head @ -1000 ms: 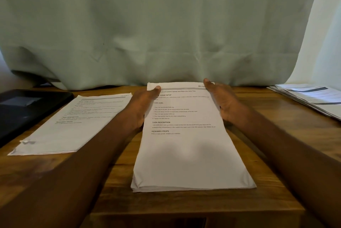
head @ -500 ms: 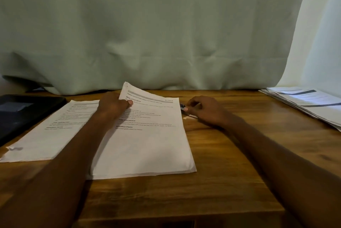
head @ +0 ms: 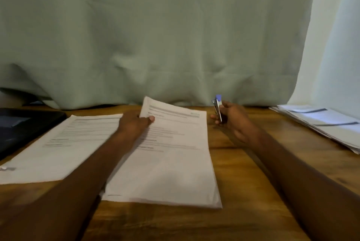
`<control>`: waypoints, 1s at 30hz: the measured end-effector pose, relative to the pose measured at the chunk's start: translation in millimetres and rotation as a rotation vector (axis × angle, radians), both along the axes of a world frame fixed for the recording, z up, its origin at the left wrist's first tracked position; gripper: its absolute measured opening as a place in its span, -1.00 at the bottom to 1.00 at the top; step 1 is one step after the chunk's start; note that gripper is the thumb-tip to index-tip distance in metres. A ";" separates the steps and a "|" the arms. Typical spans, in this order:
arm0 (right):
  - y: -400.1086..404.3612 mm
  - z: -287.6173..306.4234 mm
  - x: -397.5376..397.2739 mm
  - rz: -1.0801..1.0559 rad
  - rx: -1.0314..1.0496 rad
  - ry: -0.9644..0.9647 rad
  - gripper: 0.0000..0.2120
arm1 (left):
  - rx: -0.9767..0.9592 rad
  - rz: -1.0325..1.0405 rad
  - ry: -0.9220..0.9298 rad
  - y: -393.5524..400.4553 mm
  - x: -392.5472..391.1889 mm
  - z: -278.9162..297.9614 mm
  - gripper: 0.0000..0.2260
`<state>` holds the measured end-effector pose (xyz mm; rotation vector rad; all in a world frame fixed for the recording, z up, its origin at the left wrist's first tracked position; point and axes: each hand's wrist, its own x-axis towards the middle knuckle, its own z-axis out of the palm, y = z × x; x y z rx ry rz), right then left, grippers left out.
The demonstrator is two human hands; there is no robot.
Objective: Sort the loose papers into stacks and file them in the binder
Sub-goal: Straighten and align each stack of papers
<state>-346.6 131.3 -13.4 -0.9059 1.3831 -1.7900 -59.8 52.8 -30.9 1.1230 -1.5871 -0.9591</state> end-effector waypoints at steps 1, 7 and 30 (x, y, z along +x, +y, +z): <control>2.7 5.8 -0.6 0.029 -0.034 -0.035 -0.77 | 0.030 -0.039 -0.008 4.0 -5.7 -0.1 -0.81; 16.0 24.0 19.9 -0.094 -0.109 0.658 -0.71 | 0.021 -0.251 -0.144 -0.4 -20.3 0.1 -0.68; 10.7 11.2 47.6 0.192 -0.011 1.055 -0.71 | -0.243 -0.348 -0.350 38.8 -23.4 14.4 -0.75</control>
